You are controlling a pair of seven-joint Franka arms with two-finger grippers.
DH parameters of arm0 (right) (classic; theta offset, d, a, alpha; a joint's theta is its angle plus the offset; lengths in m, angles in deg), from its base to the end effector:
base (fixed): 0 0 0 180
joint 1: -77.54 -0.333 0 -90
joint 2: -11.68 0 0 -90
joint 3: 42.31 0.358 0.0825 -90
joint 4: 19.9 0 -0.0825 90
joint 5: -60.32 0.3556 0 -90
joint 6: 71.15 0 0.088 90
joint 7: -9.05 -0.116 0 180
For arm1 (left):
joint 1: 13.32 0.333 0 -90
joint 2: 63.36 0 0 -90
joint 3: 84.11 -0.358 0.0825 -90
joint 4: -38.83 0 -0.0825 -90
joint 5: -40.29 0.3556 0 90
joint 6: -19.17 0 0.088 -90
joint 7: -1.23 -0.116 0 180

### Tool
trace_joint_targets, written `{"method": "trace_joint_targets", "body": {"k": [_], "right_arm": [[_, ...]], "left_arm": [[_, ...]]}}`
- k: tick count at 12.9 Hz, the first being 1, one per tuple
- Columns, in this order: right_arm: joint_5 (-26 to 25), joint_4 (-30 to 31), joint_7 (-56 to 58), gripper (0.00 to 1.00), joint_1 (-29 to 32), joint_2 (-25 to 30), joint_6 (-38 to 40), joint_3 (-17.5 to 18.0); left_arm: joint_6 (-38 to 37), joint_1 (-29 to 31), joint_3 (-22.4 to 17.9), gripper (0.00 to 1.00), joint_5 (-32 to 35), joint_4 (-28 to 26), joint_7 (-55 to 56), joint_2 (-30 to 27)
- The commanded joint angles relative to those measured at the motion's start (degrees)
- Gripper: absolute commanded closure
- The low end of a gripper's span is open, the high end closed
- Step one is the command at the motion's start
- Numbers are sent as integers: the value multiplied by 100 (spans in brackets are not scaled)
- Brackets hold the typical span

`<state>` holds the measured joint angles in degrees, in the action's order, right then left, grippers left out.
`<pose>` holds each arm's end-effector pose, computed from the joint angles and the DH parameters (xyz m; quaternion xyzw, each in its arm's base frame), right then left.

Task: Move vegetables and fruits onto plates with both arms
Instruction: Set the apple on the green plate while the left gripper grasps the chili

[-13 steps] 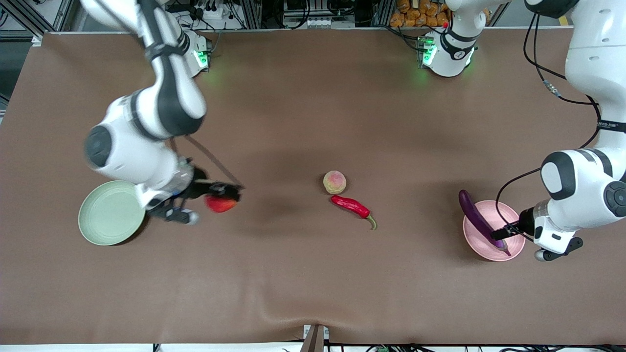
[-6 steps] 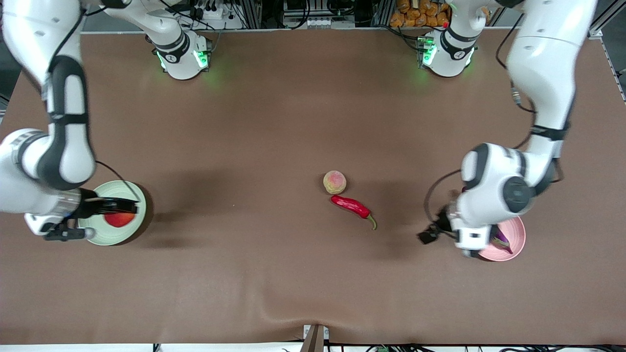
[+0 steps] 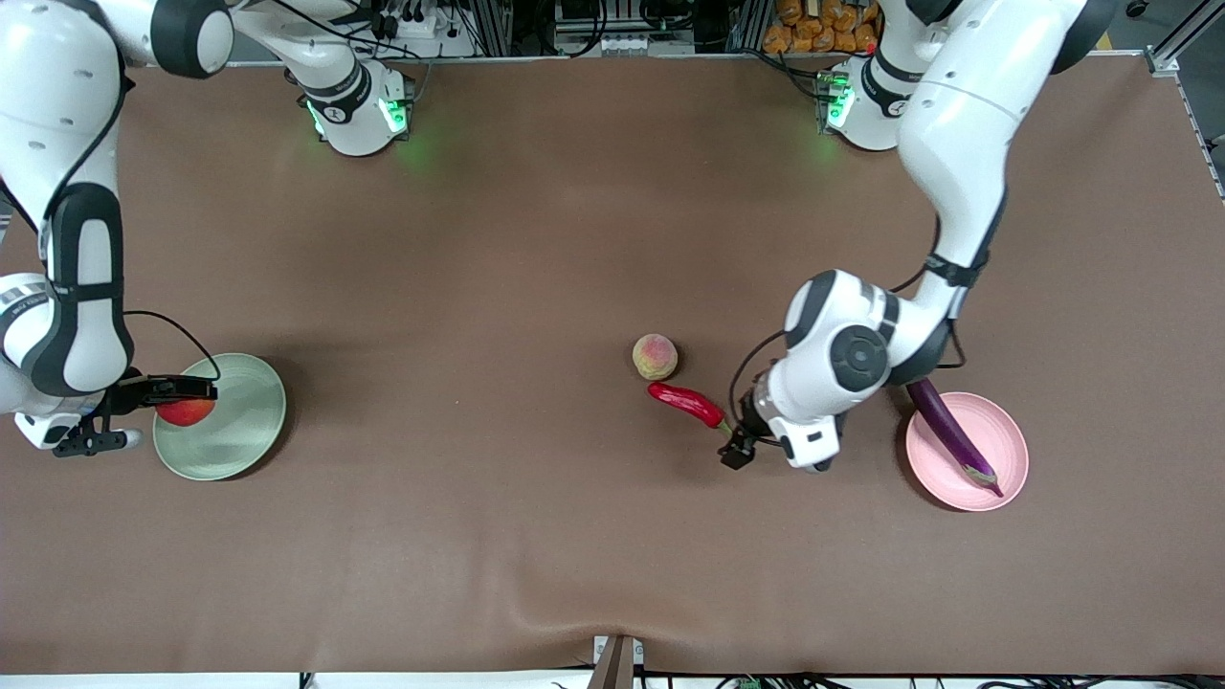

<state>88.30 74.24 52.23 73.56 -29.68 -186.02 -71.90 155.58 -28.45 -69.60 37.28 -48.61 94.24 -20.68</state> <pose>0.6261 -0.2092 0.2558 -0.9908 -0.0539 0.0792 0.0953 0.6520 -0.3275 0.2812 0.8142 0.5678 -0.0587 0.1056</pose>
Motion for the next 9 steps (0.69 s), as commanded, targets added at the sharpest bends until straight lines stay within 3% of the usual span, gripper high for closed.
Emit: {"method": "trace_joint_targets", "body": {"k": [1, 2, 3, 4, 5, 9], "right_arm": [[-30, -185, 279, 100, 161, -145, -289, 120], [-30, -203, 305, 100, 169, -145, -456, 120], [-39, -229, 445, 79, 126, -145, -545, 120], [-39, -307, 577, 6, 91, -145, -555, 120], [-13, -326, 561, 0, 90, -127, -546, 129], [-39, -755, 517, 0, -348, -48, 31, 112]], "left_arm": [[428, -165, -89, 0, -59, -10, 892, 152], [464, -314, -106, 0, -59, -18, 1130, 213], [465, -437, -193, 0, -50, -62, 1297, 223], [465, -499, -237, 0, -33, -202, 1395, 205], [447, -570, -264, 0, 37, -290, 1439, 197], [412, -614, -264, 0, 301, -616, 1466, 143]]}}
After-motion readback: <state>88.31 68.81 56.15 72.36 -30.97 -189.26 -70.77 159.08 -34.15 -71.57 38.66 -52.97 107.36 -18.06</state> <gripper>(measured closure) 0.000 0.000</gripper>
